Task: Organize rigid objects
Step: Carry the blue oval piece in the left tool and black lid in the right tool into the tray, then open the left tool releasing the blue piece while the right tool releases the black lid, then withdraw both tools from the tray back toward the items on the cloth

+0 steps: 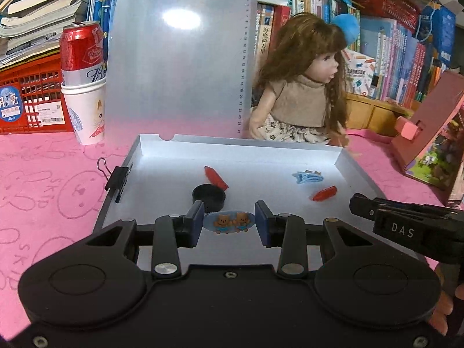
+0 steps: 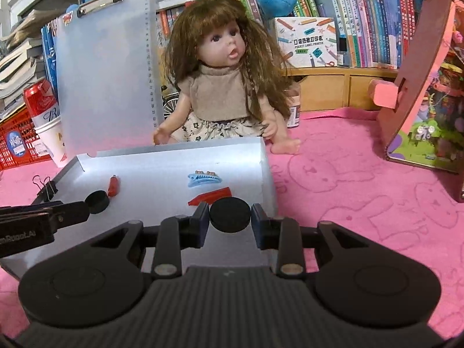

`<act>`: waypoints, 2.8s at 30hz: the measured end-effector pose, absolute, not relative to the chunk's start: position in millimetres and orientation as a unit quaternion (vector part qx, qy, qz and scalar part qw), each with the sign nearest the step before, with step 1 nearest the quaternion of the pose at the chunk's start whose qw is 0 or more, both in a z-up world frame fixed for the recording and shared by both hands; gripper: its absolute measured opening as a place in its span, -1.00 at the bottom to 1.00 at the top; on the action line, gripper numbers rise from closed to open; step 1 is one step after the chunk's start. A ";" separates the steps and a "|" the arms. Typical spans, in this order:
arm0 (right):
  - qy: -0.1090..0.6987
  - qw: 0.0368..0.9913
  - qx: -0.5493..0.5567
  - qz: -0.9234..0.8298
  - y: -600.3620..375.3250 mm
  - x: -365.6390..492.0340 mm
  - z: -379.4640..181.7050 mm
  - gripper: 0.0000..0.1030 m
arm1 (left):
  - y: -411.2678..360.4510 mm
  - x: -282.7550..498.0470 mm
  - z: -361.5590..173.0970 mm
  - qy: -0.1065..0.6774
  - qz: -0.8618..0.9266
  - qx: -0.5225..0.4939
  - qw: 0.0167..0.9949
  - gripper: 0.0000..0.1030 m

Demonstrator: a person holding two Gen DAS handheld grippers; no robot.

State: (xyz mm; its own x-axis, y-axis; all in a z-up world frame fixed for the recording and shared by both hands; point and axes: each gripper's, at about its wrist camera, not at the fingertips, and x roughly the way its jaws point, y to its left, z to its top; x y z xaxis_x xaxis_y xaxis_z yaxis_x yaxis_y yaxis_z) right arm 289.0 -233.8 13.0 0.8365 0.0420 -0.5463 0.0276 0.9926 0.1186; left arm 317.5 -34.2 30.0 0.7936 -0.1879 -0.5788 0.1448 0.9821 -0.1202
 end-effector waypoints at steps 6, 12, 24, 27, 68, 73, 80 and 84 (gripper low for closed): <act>0.292 0.955 0.053 0.004 -227.3 298.1 10.4 -0.29 | -34.0 326.7 22.5 0.315 -0.080 -0.034 0.945 -0.30; 0.298 0.953 0.052 0.002 -222.3 303.6 3.1 -0.29 | -34.6 332.4 13.4 0.322 -0.073 -0.032 0.943 -0.30; 0.305 0.952 0.032 -0.004 -215.8 310.8 -0.4 -0.29 | -35.4 341.7 7.2 0.323 -0.067 -0.029 0.944 -0.30; 0.307 0.951 0.027 -0.004 -215.0 311.4 -0.7 -0.29 | -35.6 342.6 7.1 0.322 -0.067 -0.029 0.944 -0.30; 0.278 0.960 0.035 0.013 -220.4 288.5 22.9 0.63 | -28.6 317.5 25.9 0.287 -0.051 -0.019 0.957 0.42; 0.265 0.964 0.025 0.021 -222.4 272.8 34.5 0.71 | -24.6 301.8 34.9 0.280 -0.059 -0.023 0.958 0.53; 0.251 0.967 0.021 0.047 -223.2 247.9 46.9 0.83 | -18.7 271.9 48.0 0.269 -0.078 -0.033 0.960 0.59; 0.243 0.968 0.010 0.067 -219.9 231.8 51.7 0.88 | -18.4 249.8 50.9 0.263 -0.093 -0.032 0.960 0.60</act>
State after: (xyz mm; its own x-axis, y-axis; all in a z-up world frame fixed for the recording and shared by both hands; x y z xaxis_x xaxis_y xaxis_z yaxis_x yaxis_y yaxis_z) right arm 231.8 -219.9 51.7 0.8733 0.1356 -0.4680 -0.1256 0.9907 0.0525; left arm 249.8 -18.4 50.9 0.8443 -0.1952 -0.4990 0.1620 0.9807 -0.1095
